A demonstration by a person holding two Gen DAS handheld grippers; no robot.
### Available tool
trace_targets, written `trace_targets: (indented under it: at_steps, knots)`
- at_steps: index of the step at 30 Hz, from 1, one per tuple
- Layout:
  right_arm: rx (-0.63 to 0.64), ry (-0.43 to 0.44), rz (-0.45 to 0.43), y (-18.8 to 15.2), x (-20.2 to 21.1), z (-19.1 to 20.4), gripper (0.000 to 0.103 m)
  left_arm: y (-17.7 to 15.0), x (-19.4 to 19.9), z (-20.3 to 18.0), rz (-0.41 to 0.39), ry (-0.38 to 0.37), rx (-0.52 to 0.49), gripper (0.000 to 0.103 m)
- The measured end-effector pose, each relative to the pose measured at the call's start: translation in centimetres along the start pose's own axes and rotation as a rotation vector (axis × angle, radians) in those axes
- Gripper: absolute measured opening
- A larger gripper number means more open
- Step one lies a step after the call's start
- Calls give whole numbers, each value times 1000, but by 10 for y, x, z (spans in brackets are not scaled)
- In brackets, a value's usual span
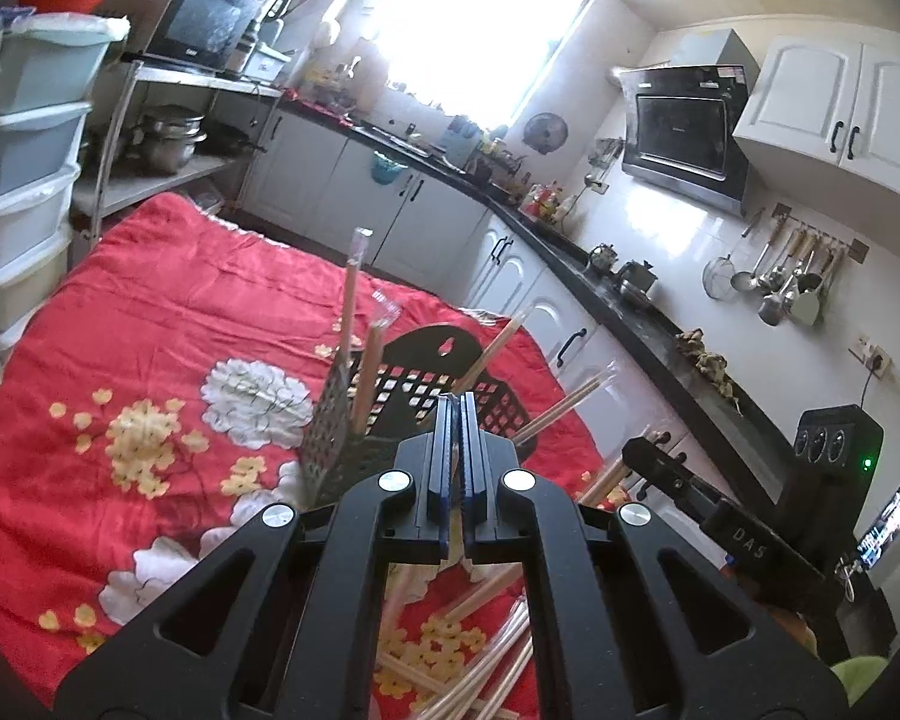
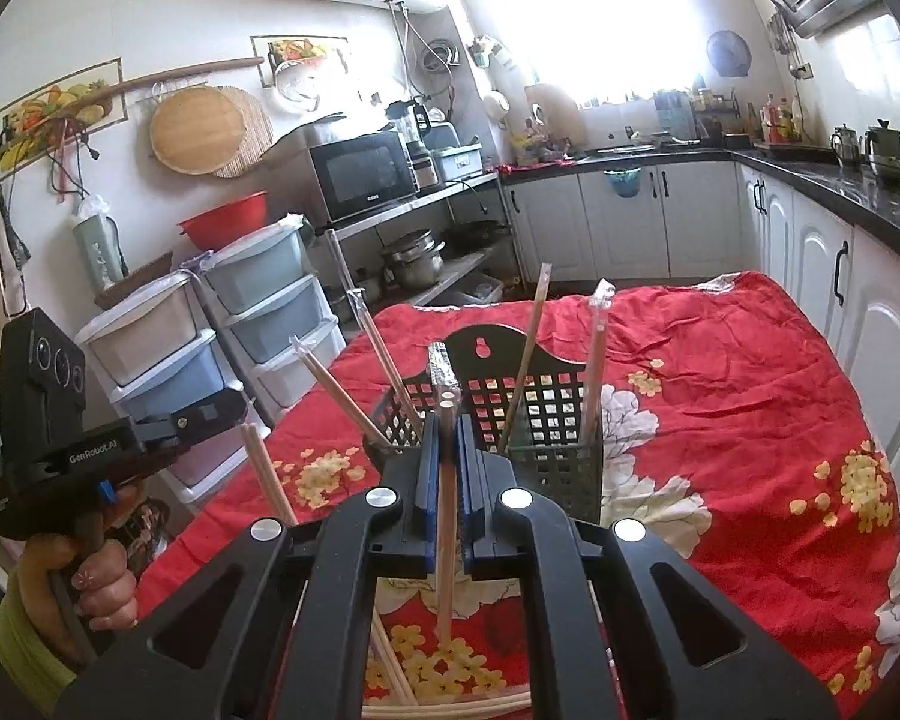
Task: Organize utensils
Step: 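Lift both held chopsticks upright and carry them above the caddy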
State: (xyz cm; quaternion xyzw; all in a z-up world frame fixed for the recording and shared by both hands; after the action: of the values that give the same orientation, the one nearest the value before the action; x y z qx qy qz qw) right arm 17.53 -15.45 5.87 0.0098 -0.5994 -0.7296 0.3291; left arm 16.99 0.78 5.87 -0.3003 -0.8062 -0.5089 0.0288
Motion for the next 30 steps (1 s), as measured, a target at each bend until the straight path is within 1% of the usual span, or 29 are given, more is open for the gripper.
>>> trace_targets:
  at_steps: [13,20,30]
  knots:
    - [17,11,-37,17,10,5,6,25,-5,-30,-32,-43,-60,0]
    - [22,8,-66,29,17,5,6,39,-7,-53,-50,-76,-94,0]
    - [42,10,-109,51,23,10,6,59,-10,-70,-85,-108,-108,0]
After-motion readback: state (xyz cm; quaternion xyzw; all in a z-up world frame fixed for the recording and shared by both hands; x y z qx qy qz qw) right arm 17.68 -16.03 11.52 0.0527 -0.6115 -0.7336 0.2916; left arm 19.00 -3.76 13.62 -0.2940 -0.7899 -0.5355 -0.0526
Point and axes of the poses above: each gripper's, at about its wrist camera, not at the fingertips, and x roughly against the way its jaws point, z to its left, y to its top, the point moved 7 cm from there along -x, roughly the way its jaws point, and after that the axes turned 2 degrees about -z, right-handed, at the moved point
